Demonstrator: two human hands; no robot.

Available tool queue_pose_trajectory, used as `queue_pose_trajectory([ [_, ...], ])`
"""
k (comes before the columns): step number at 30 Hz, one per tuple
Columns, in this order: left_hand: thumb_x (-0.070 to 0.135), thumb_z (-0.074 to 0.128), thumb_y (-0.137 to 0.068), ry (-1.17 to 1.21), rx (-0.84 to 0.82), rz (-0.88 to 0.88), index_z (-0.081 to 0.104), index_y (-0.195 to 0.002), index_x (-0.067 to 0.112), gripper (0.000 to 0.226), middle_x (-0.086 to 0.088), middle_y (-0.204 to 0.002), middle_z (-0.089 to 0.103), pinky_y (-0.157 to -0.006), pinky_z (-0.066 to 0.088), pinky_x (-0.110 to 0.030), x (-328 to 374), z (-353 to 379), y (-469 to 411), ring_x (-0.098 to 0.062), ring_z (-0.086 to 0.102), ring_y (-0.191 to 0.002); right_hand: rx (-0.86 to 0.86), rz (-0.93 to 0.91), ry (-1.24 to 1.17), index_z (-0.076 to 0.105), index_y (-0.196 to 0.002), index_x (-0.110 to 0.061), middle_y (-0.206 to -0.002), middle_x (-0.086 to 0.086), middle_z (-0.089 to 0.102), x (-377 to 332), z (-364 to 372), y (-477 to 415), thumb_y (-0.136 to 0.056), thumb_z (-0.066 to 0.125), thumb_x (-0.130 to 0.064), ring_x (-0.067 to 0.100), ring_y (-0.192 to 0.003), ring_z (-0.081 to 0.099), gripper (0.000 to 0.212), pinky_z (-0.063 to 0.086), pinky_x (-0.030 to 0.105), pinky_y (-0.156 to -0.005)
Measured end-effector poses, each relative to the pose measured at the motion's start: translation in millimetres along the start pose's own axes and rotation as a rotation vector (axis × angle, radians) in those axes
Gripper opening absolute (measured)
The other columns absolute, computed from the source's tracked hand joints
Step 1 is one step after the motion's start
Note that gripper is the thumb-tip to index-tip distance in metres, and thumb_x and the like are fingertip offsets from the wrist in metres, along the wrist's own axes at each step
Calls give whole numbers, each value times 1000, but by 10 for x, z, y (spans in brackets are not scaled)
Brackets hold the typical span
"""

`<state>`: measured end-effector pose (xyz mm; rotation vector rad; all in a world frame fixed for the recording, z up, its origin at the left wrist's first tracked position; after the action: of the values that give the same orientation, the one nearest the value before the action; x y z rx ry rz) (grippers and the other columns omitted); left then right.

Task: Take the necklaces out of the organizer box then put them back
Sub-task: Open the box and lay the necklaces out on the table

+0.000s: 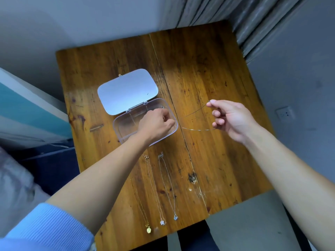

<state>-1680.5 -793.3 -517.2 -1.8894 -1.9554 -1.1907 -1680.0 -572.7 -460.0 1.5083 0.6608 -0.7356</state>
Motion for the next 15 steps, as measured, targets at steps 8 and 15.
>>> queue_pose_trajectory([
  [8,8,55,-79,281,-81,-129,56,-69,-2,14,-22,-65,66,-61,58,-47,-61,125,831,-35,66,-63,78,-213,554,73,-72,-20,-68,5,69,-15,80,-189,-87,69,-15,18,-65,66,16,51,28,-61],
  [15,6,66,-85,486,-88,-395,67,-70,9,16,-6,-62,67,-55,57,-30,-141,922,1514,-15,64,-53,-172,-329,952,72,-70,-22,-69,0,71,166,220,-223,-83,73,-27,18,-70,68,14,58,38,-70],
])
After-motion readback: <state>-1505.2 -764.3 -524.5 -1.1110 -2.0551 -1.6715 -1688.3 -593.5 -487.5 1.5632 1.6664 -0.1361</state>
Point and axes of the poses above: each hand's wrist, its own y-axis away from the middle knuckle, its own z-axis out of the palm, x = y × z, the point moved 1 cm from there along -y, towards the middle knuckle
